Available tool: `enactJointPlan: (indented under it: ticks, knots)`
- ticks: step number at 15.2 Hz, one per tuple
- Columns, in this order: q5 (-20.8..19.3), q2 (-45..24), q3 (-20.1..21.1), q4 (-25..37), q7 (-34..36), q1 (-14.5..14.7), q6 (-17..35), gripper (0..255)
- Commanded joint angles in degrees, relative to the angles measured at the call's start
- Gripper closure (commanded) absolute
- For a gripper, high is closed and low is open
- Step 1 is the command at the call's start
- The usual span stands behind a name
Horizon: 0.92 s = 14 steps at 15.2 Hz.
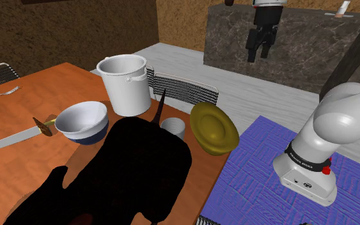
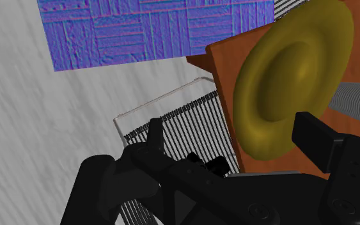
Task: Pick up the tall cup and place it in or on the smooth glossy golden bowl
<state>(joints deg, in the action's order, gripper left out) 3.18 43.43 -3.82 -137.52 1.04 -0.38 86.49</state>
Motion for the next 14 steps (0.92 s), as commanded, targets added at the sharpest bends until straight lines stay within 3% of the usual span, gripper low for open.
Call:
enactJointPlan:
  ticks: [1,14]
  knots:
    - [0.0,0.0,0.0,0.0,0.0,0.0,0.0,0]
    - [11.6,-7.3,16.5,-4.3,18.4,5.6,15.7,0]
